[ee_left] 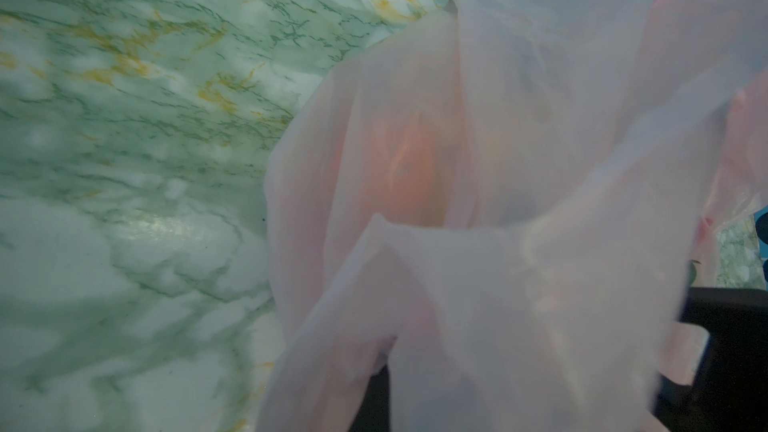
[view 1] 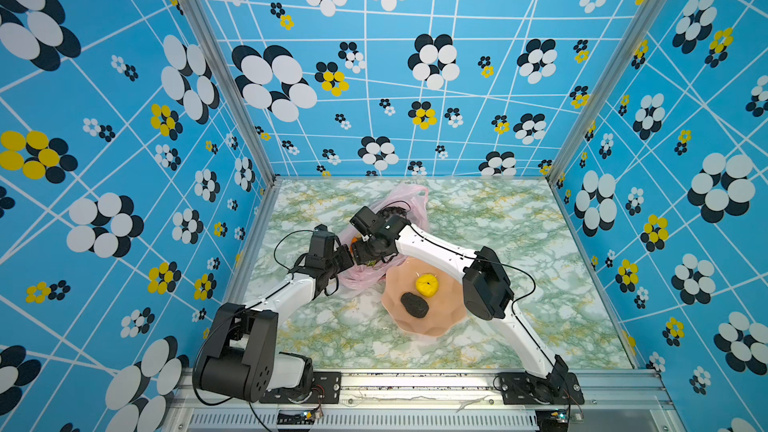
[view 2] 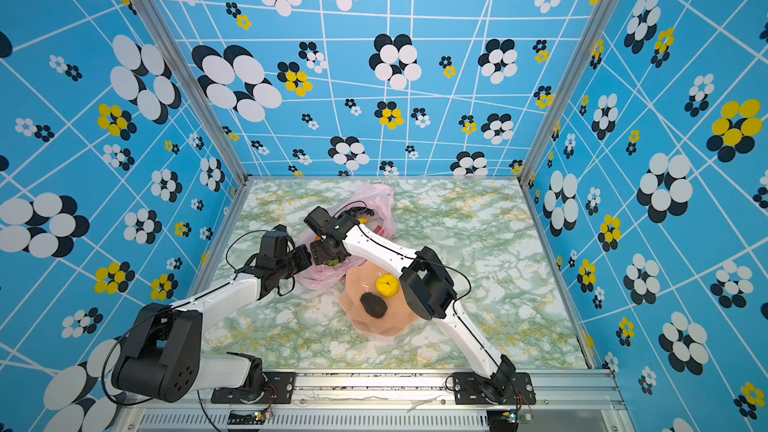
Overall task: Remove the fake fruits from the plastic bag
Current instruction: 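Grasp the bright green guava inside the bag with the right gripper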
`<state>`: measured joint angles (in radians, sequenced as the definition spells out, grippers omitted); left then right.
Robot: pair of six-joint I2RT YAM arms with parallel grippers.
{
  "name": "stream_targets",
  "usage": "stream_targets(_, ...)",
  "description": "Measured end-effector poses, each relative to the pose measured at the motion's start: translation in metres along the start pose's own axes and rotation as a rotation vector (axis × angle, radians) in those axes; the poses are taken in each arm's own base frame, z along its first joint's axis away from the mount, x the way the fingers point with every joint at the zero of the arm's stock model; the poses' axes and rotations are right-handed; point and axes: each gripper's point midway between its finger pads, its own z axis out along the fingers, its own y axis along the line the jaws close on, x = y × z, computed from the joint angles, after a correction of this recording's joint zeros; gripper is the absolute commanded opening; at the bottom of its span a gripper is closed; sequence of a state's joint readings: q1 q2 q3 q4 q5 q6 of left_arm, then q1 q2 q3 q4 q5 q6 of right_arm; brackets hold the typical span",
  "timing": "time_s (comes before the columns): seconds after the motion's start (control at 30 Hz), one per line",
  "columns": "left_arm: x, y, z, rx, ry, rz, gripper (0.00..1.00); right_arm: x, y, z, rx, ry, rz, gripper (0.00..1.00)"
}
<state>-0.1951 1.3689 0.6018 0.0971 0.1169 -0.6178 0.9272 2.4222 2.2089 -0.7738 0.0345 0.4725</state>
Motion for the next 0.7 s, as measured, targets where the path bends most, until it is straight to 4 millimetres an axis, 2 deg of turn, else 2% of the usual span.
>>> stream_targets(0.23, -0.001, 0.001, 0.0, -0.001, 0.0, -0.007, 0.0, 0.002, 0.004, 0.012, -0.011, 0.013, 0.006, 0.78)
stream_targets(0.43, 0.0, 0.002, 0.001, -0.004, 0.003, -0.008, 0.0, 0.002, 0.003, 0.024, -0.002, 0.018, 0.005, 0.73)
stream_targets(0.7, 0.0, 0.005, 0.002, -0.01, 0.006, -0.012, 0.0, 0.002, -0.001, 0.023, 0.019, 0.014, -0.007, 0.68)
